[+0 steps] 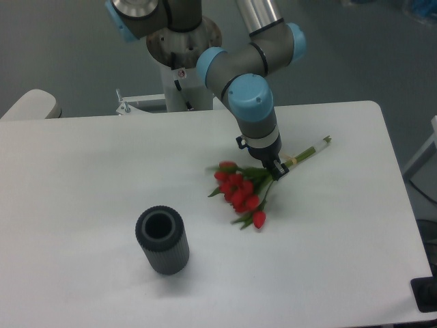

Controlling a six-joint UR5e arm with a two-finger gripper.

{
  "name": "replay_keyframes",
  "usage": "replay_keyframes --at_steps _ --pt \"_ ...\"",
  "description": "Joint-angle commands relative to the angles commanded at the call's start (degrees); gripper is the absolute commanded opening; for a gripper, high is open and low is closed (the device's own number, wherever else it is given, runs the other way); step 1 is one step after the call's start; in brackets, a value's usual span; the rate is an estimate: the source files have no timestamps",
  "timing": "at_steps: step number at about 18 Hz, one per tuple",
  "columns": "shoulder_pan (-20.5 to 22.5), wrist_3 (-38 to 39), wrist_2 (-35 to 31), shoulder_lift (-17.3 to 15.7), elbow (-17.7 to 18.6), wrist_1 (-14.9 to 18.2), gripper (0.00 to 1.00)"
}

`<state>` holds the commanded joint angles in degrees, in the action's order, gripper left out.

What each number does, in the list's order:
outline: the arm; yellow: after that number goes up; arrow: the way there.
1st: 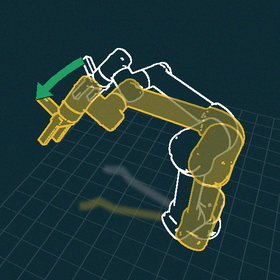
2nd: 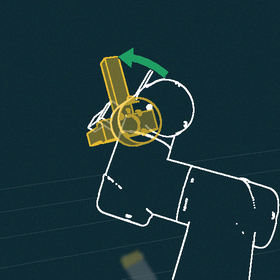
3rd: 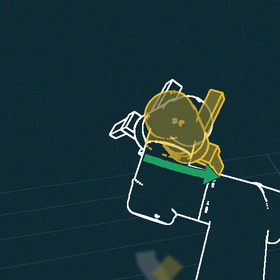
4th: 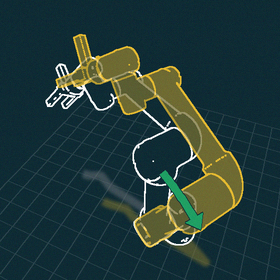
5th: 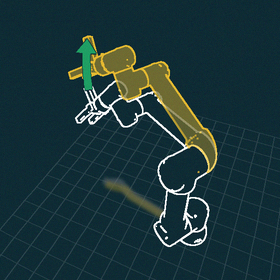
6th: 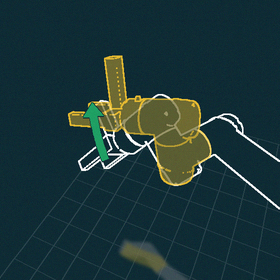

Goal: Place the flowers on the table
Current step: 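Open the gripper to release the tulips onto the table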

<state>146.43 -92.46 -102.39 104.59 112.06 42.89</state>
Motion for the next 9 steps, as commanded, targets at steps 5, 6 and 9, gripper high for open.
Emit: replay_keyframes --at_steps 5,6,9 --pt "-0.44 0.18 0.26 -1.41 -6.76 0.79 1.00" --pt "-0.53 0.26 0.35 -1.41 -8.34 0.97 1.00" --pt "-0.53 1.23 1.14 -1.32 -11.95 1.67 1.00"
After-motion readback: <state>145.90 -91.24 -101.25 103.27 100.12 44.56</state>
